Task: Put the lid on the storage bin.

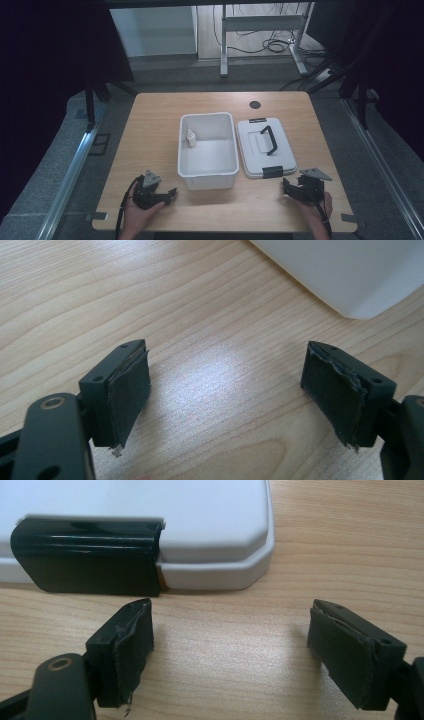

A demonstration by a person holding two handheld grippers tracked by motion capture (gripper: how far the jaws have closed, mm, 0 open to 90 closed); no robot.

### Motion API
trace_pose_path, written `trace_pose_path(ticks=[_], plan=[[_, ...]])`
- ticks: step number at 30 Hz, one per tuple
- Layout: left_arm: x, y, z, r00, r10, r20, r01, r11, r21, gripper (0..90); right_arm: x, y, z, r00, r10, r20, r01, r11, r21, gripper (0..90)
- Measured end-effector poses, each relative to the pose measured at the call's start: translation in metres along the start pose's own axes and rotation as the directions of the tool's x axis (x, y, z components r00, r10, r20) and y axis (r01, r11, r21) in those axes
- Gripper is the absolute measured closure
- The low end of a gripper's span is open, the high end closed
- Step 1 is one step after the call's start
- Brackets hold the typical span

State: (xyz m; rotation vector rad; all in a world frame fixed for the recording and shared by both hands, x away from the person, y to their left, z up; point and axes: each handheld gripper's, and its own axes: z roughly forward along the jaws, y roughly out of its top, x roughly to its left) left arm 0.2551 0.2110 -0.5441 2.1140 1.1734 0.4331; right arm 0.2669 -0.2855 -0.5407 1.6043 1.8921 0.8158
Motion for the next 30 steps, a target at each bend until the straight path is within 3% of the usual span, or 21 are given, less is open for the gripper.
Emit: trace_pose_path(ticks=[17, 22, 25, 26, 30], plan=[[0.0, 0.001, 0.001, 1.0, 0.001, 0.0, -0.001, 1.0, 0.002, 19.2, 0.002, -0.003, -0.003, 1.0, 0.004, 0.006, -0.004, 1.0, 0.0, 18.1], [0.0, 0.001, 0.001, 1.0, 0.001, 0.001, -0.001, 1.0, 0.001, 19.1, 0.001, -0.004, -0.006, 0.9996, 0.019, -0.022, -0.019, 1.0, -0.003, 18.5], [0.0, 0.001, 0.001, 1.0, 0.001, 0.001, -0.001, 1.0, 0.001, 19.1, 0.0, -0.003, -0.009, 0.9989, 0.031, -0.035, -0.031, 0.999, -0.017, 18.5], [0.0, 0.001, 0.001, 1.0, 0.001, 0.0, -0.001, 1.0, 0.001, 19.1, 0.0, 0.0, -0.014, 0.9982, 0.047, -0.037, -0.049, 0.998, -0.044, 18.6], [0.0, 0.001, 0.001, 1.0, 0.001, 0.001, -0.001, 1.0, 0.001, 19.0, -0.001, 0.006, -0.024, 0.9986, 0.041, -0.035, -0.043, 0.997, -0.065, 18.6]])
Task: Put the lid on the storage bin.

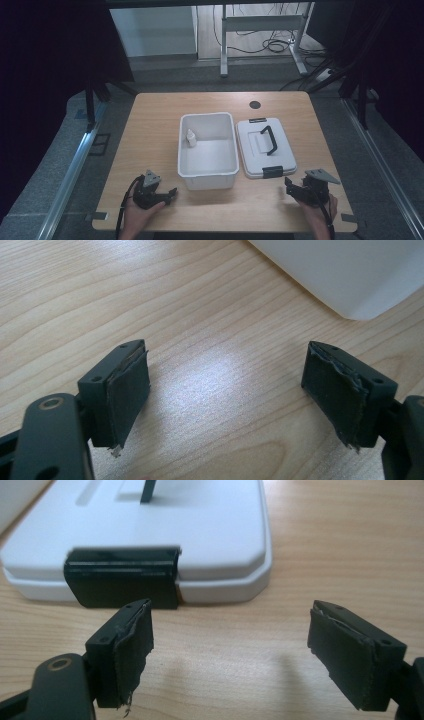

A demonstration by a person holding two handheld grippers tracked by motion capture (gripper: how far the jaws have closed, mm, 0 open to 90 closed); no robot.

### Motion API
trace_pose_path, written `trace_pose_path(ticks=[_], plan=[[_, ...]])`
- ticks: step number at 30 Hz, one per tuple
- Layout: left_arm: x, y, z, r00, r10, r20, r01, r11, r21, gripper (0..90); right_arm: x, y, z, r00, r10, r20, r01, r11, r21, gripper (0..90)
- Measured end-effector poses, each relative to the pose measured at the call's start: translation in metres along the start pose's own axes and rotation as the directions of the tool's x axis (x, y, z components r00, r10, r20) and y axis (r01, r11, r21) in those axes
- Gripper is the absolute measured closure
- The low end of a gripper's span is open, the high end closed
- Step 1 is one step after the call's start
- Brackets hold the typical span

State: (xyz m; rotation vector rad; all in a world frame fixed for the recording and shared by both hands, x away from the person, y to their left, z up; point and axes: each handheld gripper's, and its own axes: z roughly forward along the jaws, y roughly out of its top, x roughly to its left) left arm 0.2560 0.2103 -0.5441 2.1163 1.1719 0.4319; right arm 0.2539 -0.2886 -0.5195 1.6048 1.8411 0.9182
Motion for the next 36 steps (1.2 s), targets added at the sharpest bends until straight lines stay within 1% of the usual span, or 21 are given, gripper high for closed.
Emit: trace_pose_path(ticks=[2, 3, 6, 9, 10, 11, 15, 16, 17, 18, 19, 20, 21, 22, 23, 24, 25, 29, 31, 36], plan=[[0.0, 0.0, 0.0, 1.0, 0.0, 0.0, 0.0, 1.0, 0.0, 19.1, 0.0, 0.002, -0.002, 1.0, 0.004, -0.007, -0.004, 1.0, 0.001, 18.6], [0.0, 0.0, 0.0, 1.0, 0.001, -0.001, -0.001, 1.0, 0.0, 19.1, 0.0, 0.008, -0.004, 0.9999, 0.009, -0.013, -0.009, 1.0, 0.002, 18.6], [0.0, 0.0, 0.0, 1.0, 0.001, 0.0, -0.001, 1.0, 0.001, 19.1, 0.005, 0.02, -0.007, 0.9993, -0.023, -0.028, 0.023, 1.0, 0.01, 19.3], [0.0, 0.0, 0.0, 1.0, 0.0, -0.001, 0.0, 1.0, 0.0, 19.1, 0.013, 0.04, -0.01, 0.9968, -0.056, -0.058, 0.058, 0.998, 0.035, 20.7], [0.0, 0.0, 0.0, 1.0, 0.0, -0.001, 0.0, 1.0, 0.0, 19.1, 0.014, 0.047, -0.011, 0.995, -0.06, -0.08, 0.064, 0.997, 0.046, 21.1], [0.0, 0.0, 0.0, 1.0, 0.0, -0.001, 0.0, 1.0, 0.0, 19.1, 0.015, 0.054, -0.012, 0.9936, -0.056, -0.098, 0.062, 0.997, 0.054, 21.6], [-0.001, 0.0, 0.0, 1.0, -0.003, -0.003, 0.003, 1.0, 0.0, 19.1, 0.018, 0.082, -0.011, 0.9904, -0.066, -0.121, 0.077, 0.993, 0.085, 23.5], [-0.001, 0.0, 0.0, 1.0, -0.004, -0.004, 0.004, 1.0, 0.0, 19.1, 0.018, 0.082, -0.011, 0.9904, -0.066, -0.121, 0.077, 0.993, 0.085, 23.5], [-0.001, 0.0, 0.0, 1.0, -0.004, -0.004, 0.004, 1.0, 0.0, 19.1, 0.018, 0.088, -0.01, 0.989, -0.07, -0.131, 0.082, 0.993, 0.091, 24.2], [-0.001, 0.0, 0.0, 1.0, -0.004, -0.003, 0.004, 1.0, 0.0, 19.1, 0.018, 0.099, -0.009, 0.9865, -0.066, -0.15, 0.083, 0.99, 0.11, 25.2], [-0.001, 0.0, 0.0, 1.0, -0.001, -0.004, 0.001, 1.0, -0.001, 19.1, 0.019, 0.104, -0.009, 0.985, -0.069, -0.158, 0.088, 0.989, 0.118, 25.8], [-0.001, 0.0, 0.0, 1.0, -0.001, -0.004, 0.001, 1.0, -0.001, 19.1, 0.019, 0.104, -0.009, 0.985, -0.069, -0.158, 0.088, 0.989, 0.118, 25.8], [-0.001, 0.0, 0.0, 1.0, -0.004, -0.003, 0.004, 1.0, -0.002, 19.1, 0.02, 0.114, -0.008, 0.9843, -0.08, -0.158, 0.101, 0.986, 0.133, 26.4], [-0.001, 0.0, 0.0, 1.0, -0.005, -0.003, 0.005, 1.0, -0.002, 19.1, 0.021, 0.119, -0.007, 0.9844, -0.083, -0.155, 0.107, 0.983, 0.149, 26.9], [-0.001, 0.0, 0.0, 1.0, -0.005, -0.003, 0.005, 1.0, -0.002, 19.1, 0.022, 0.124, -0.005, 0.9841, -0.082, -0.158, 0.108, 0.981, 0.164, 27.0], [-0.001, 0.0, 0.0, 1.0, -0.005, -0.003, 0.005, 1.0, -0.002, 19.1, 0.022, 0.124, -0.005, 0.9841, -0.082, -0.158, 0.108, 0.981, 0.164, 27.0], [-0.001, 0.0, 0.0, 1.0, -0.005, -0.003, 0.005, 1.0, -0.002, 19.1, 0.021, 0.133, 0.0, 0.986, -0.061, -0.155, 0.09, 0.978, 0.191, 27.3], [-0.001, 0.0, 0.0, 1.0, -0.005, -0.003, 0.005, 1.0, -0.002, 19.1, 0.017, 0.148, 0.012, 0.9872, -0.004, -0.159, 0.042, 0.971, 0.236, 28.2], [-0.001, 0.0, 0.0, 1.0, -0.005, -0.003, 0.005, 1.0, -0.002, 19.1, 0.016, 0.154, 0.019, 0.99, 0.003, -0.141, 0.034, 0.967, 0.253, 28.4], [-0.001, 0.0, 0.0, 1.0, -0.005, -0.003, 0.005, 1.0, -0.002, 19.0, 0.014, 0.168, 0.034, 0.9961, 0.006, -0.088, 0.018, 0.961, 0.277, 28.9]])
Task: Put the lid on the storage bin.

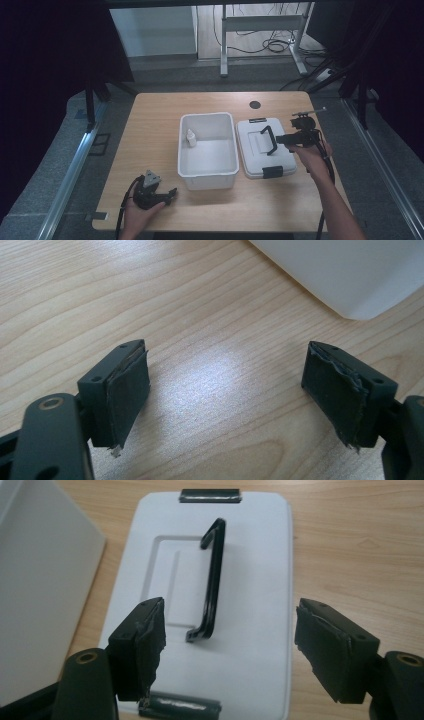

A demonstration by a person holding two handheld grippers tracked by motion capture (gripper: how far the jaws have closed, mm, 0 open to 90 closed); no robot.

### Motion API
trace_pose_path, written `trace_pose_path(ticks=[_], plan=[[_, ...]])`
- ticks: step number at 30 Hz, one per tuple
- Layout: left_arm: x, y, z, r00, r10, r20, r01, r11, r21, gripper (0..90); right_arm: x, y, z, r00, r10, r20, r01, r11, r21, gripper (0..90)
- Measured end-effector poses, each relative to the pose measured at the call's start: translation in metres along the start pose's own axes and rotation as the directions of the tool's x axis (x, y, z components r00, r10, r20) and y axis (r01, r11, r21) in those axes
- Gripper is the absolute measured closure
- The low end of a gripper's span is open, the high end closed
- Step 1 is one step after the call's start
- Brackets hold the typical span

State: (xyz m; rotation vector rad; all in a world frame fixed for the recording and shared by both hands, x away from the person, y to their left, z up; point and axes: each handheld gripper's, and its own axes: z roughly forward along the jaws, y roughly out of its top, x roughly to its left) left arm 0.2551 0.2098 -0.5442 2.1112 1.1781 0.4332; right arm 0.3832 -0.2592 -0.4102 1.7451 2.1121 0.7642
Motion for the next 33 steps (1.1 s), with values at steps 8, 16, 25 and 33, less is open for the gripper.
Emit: trace_pose_path(ticks=[8, 16, 25, 33], plan=[[0.0, 0.0, 0.0, 1.0, 0.0, -0.001, 0.0, 1.0, 0.0, 18.9, 0.006, 0.018, 0.015, 0.9993, 0.003, 0.038, -0.005, 0.999, 0.055, 29.3], [0.0, 0.0, 0.0, 1.0, 0.0, 0.0, 0.0, 1.0, 0.0, 18.8, 0.017, 0.03, 0.032, 0.9971, -0.039, 0.065, 0.031, 0.993, 0.118, 34.5], [0.0, 0.0, 0.0, 1.0, 0.001, 0.001, -0.001, 1.0, 0.001, 18.8, 0.015, 0.046, 0.054, 0.999, -0.026, 0.036, 0.017, 0.976, 0.217, 45.4], [0.0, 0.0, 0.0, 1.0, 0.001, 0.001, -0.001, 1.0, 0.001, 18.6, 0.02, 0.055, 0.071, 0.9997, -0.021, 0.015, 0.016, 0.962, 0.274, 56.0]])
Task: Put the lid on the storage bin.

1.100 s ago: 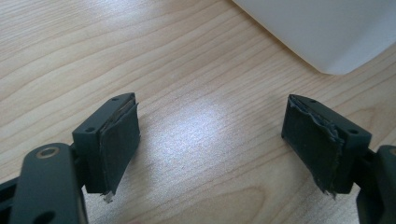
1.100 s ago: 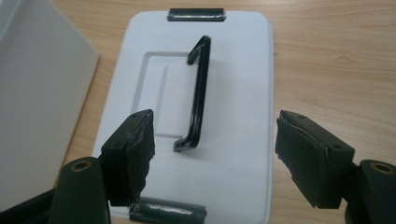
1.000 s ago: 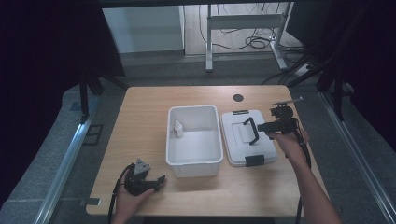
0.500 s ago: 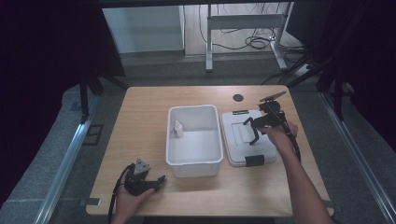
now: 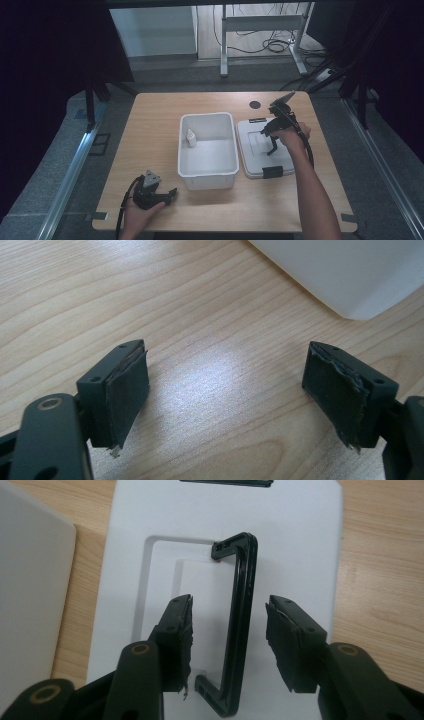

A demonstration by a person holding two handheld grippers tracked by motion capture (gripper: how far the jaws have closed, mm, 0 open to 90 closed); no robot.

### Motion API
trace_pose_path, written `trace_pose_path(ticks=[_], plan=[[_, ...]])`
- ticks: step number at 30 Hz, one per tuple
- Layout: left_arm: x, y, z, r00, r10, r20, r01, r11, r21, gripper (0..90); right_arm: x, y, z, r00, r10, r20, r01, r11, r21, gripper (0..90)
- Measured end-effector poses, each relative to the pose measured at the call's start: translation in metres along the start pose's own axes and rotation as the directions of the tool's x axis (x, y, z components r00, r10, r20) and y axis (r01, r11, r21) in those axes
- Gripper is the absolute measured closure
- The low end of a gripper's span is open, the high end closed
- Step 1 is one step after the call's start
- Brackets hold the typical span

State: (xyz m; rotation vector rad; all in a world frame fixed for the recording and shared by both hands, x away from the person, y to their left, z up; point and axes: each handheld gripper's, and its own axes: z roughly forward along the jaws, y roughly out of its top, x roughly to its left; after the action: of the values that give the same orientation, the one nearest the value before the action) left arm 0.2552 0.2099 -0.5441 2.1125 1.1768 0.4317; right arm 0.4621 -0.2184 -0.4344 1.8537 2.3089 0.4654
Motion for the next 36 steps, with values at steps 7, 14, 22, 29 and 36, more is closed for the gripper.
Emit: trace_pose_path(ticks=[7, 14, 22, 29, 36], plan=[[0.0, 0.0, 0.0, 1.0, -0.001, 0.001, 0.001, 1.0, 0.0, 18.6, -0.004, 0.011, 0.019, 0.9997, 0.022, 0.004, -0.023, 0.996, 0.081, 62.8], [0.0, 0.0, 0.0, 1.0, 0.0, 0.002, 0.0, 1.0, -0.001, 18.5, -0.009, 0.014, 0.028, 0.9988, 0.042, -0.024, -0.038, 0.989, 0.145, 80.5], [0.0, 0.0, 0.0, 1.0, 0.001, 0.002, -0.001, 1.0, 0.0, 18.5, -0.009, 0.013, 0.023, 0.9946, 0.089, -0.054, -0.08, 0.985, 0.156, 84.6], [0.0, 0.0, 0.0, 1.0, 0.001, 0.002, -0.001, 1.0, 0.001, 18.5, -0.01, 0.015, 0.013, 0.9922, 0.11, -0.058, -0.1, 0.982, 0.159, 84.9], [0.0, 0.0, 0.0, 1.0, 0.001, 0.001, -0.001, 1.0, -0.002, 18.4, -0.01, 0.018, -0.026, 0.989, 0.131, -0.069, -0.122, 0.985, 0.123, 84.9]])
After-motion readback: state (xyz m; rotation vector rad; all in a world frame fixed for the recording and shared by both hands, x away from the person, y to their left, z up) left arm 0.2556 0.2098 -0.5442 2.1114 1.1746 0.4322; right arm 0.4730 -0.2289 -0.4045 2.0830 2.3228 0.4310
